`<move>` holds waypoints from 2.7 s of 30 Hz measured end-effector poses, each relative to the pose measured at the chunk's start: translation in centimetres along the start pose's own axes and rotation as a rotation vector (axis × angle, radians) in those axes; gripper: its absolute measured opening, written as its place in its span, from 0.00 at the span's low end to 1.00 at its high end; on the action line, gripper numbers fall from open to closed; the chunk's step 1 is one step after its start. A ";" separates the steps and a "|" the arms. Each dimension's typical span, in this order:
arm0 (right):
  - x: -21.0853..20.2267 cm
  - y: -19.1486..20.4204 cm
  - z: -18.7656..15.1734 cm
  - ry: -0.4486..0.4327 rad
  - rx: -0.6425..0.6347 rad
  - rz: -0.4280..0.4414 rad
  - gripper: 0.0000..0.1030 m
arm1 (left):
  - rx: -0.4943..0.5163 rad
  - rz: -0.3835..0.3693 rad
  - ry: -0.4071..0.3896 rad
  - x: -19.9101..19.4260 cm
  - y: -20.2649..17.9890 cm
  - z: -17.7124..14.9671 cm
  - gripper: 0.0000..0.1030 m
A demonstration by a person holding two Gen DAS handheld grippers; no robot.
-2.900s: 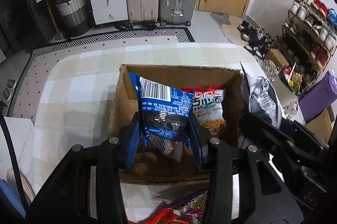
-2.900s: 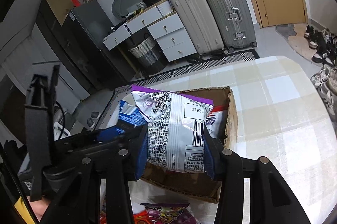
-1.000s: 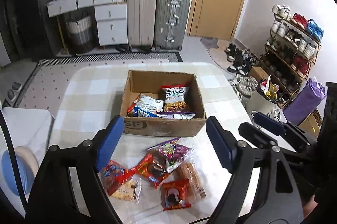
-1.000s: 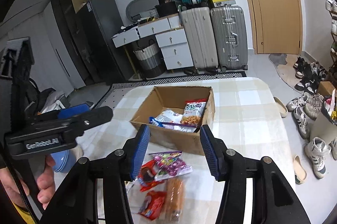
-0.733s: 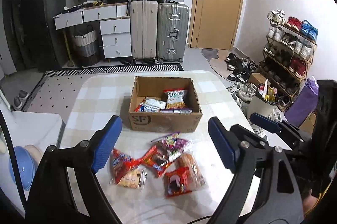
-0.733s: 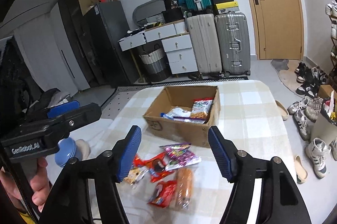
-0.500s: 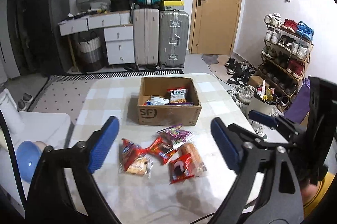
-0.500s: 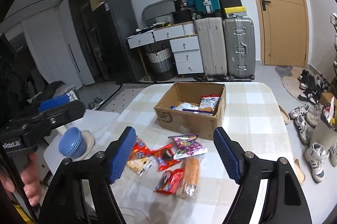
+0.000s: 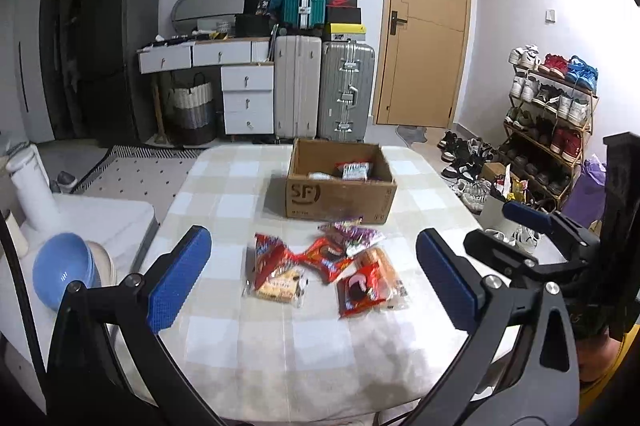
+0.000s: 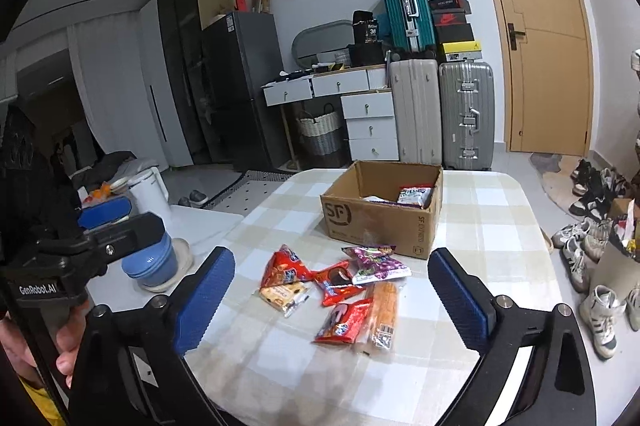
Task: Organize snacks
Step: 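Withdraw both tools from the box back toward the remaining snacks, then grasp the orange bread loaf bag with the right gripper while the left gripper grasps the red Oreo pack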
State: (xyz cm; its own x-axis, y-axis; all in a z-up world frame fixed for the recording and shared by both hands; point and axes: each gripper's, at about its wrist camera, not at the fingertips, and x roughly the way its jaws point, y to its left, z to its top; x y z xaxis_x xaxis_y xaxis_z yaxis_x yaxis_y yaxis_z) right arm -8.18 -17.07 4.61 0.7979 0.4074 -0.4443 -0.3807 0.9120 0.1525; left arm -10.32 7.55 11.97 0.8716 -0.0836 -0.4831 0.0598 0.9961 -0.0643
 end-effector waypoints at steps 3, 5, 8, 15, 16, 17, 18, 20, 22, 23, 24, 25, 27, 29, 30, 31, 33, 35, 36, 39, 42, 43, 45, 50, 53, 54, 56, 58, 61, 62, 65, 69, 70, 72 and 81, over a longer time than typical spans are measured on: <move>1.2 -0.2 -1.2 0.025 0.008 0.008 0.97 | -0.018 0.000 0.028 1.3 0.9 -2.4 0.99; 2.2 -0.6 -2.0 0.043 0.010 0.017 0.97 | -0.020 0.011 0.048 2.9 1.5 -3.5 0.99; 3.9 -1.2 -3.2 0.066 0.006 0.012 0.97 | -0.030 0.002 0.082 5.4 2.2 -4.8 0.99; 9.0 -2.9 -5.5 0.140 0.041 0.008 0.97 | -0.035 0.005 0.116 13.3 2.5 -4.7 0.99; 9.9 -3.2 -5.8 0.151 0.043 0.008 0.97 | -0.047 -0.002 0.140 14.4 2.7 -5.1 0.99; 10.7 -3.5 -6.1 0.161 0.043 0.008 0.97 | -0.059 -0.008 0.164 15.6 2.8 -5.1 0.99; 11.6 -3.8 -6.2 0.176 0.043 0.004 0.97 | -0.080 -0.022 0.208 16.9 3.1 -5.2 0.99; 13.0 -4.3 -6.3 0.201 0.045 -0.001 0.97 | -0.118 -0.055 0.274 19.3 3.6 -5.5 0.99; 14.3 -5.3 -6.3 0.215 0.060 -0.030 0.97 | -0.154 -0.069 0.308 20.7 4.0 -5.7 0.99; 14.9 -5.9 -6.3 0.216 0.070 -0.037 0.97 | -0.167 -0.074 0.323 21.3 4.1 -5.9 0.99; 15.6 -6.7 -6.3 0.221 0.085 -0.039 0.97 | -0.173 -0.081 0.340 22.0 4.1 -6.0 0.99; 16.1 -7.2 -6.3 0.229 0.094 -0.050 0.97 | -0.171 -0.081 0.356 22.3 3.9 -6.2 0.99; 17.2 -8.2 -6.4 0.253 0.103 -0.098 0.97 | -0.167 -0.063 0.397 23.1 3.5 -6.6 0.99; 18.6 -9.4 -6.6 0.292 0.137 -0.135 0.95 | -0.195 -0.078 0.426 23.8 3.4 -7.1 0.99; 19.1 -9.9 -6.8 0.310 0.162 -0.122 0.87 | -0.209 -0.089 0.425 23.9 3.3 -7.1 0.99; 19.8 -10.3 -6.9 0.336 0.182 -0.105 0.78 | -0.213 -0.092 0.421 24.1 3.1 -7.2 0.99; 21.0 -10.6 -7.0 0.378 0.187 -0.097 0.76 | -0.191 -0.080 0.413 24.0 2.5 -7.1 0.99; 22.0 -10.7 -7.1 0.393 0.190 -0.111 0.76 | -0.174 -0.079 0.414 24.1 1.9 -7.1 0.99; 22.6 -10.8 -7.1 0.409 0.192 -0.111 0.74 | -0.166 -0.083 0.420 24.3 1.6 -7.2 0.99; 23.7 -10.7 -7.1 0.442 0.205 -0.104 0.71 | -0.144 -0.075 0.436 24.6 1.1 -7.5 0.99; 24.5 -10.2 -7.1 0.472 0.182 -0.112 0.70 | -0.145 -0.077 0.441 24.6 1.2 -7.7 0.99; 24.7 -9.8 -7.2 0.480 0.167 -0.119 0.69 | -0.147 -0.076 0.444 24.7 1.3 -7.7 0.99; 24.9 -8.9 -7.4 0.489 0.106 -0.145 0.64 | -0.149 -0.074 0.450 24.7 1.4 -7.8 0.99; 24.6 -7.0 -7.9 0.496 -0.006 -0.174 0.38 | -0.145 -0.069 0.463 24.9 1.4 -8.1 0.99; 24.2 -7.3 -7.9 0.493 0.017 -0.158 0.37 | -0.137 -0.060 0.468 25.1 1.3 -8.2 0.99; 23.9 -7.6 -8.0 0.493 0.031 -0.151 0.37 | -0.138 -0.058 0.470 25.2 1.3 -8.3 0.99; 23.3 -8.2 -7.9 0.489 0.071 -0.134 0.36 | -0.141 -0.056 0.473 25.3 1.4 -8.4 0.99; 22.3 -8.9 -7.7 0.481 0.116 -0.107 0.36 | -0.140 -0.052 0.473 25.4 1.3 -8.4 0.99; 20.4 -9.7 -7.6 0.452 0.157 -0.087 0.36 | -0.141 -0.047 0.477 25.7 1.0 -8.6 0.99; 19.8 -9.9 -7.5 0.446 0.171 -0.077 0.36 | -0.143 -0.046 0.479 25.8 0.9 -8.6 0.99; 18.1 -10.3 -7.2 0.420 0.187 -0.071 0.36 | -0.129 -0.025 0.472 26.1 0.2 -8.7 0.99; 16.6 -11.0 -7.3 0.399 0.227 -0.062 0.36 | -0.095 -0.015 0.463 27.0 -1.7 -8.5 0.99; 16.3 -11.2 -7.3 0.395 0.234 -0.059 0.36 | -0.087 -0.013 0.467 27.3 -2.2 -8.5 0.99; 15.5 -11.5 -7.5 0.386 0.240 -0.057 0.36 | -0.076 -0.018 0.476 28.3 -3.4 -8.5 0.99; 15.1 -13.0 -8.3 0.405 0.285 -0.041 0.36 | -0.003 0.056 0.565 33.5 -6.0 -9.6 0.99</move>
State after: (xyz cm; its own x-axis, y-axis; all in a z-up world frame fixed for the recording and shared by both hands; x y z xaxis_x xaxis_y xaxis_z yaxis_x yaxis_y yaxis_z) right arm 4.97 -23.20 -11.45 0.5424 0.3715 -0.7535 -0.1654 0.9266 0.3378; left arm 13.82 -1.52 -12.17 0.4777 -0.0331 -0.8779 0.0191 0.9994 -0.0273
